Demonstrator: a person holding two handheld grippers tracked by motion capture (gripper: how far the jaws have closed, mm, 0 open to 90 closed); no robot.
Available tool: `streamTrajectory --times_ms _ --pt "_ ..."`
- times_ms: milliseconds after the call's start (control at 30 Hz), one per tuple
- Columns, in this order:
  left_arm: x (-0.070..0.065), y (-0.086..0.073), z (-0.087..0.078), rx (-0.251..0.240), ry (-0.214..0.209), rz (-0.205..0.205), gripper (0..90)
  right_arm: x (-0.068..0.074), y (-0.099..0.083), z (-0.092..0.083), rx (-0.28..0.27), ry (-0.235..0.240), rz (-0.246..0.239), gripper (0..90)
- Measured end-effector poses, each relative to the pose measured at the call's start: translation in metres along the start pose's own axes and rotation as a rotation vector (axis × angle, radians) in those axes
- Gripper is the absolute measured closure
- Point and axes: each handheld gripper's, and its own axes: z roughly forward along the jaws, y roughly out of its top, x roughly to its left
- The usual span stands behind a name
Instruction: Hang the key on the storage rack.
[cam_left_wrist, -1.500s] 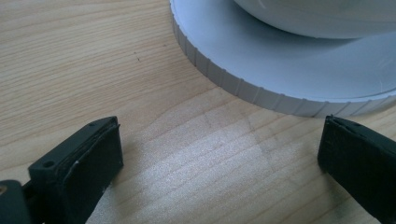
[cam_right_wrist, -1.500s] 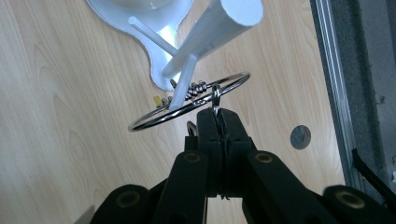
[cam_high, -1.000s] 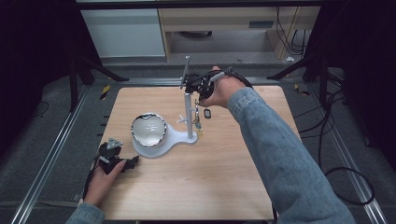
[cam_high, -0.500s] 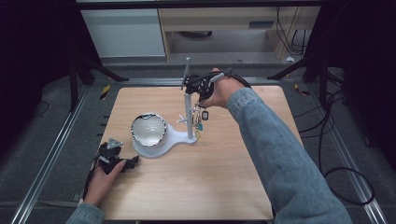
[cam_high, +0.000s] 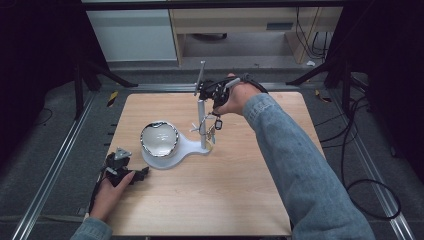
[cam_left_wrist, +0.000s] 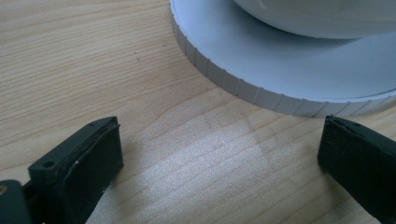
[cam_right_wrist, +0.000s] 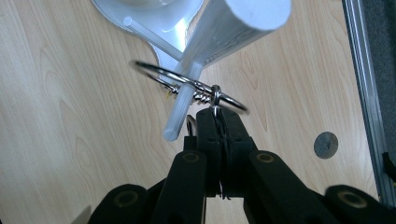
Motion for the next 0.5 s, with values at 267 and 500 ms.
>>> streamTrajectory --times_ms 267,500 --pt "0.000 0.000 0.000 0.000 0.000 0.000 0.0 -0.002 -0.001 -0.007 -0.032 -0.011 0.011 86.6" --pt "0.000 0.000 0.000 0.001 0.000 0.000 0.0 -0.003 -0.007 -0.012 -0.033 -0.026 0.027 86.7"
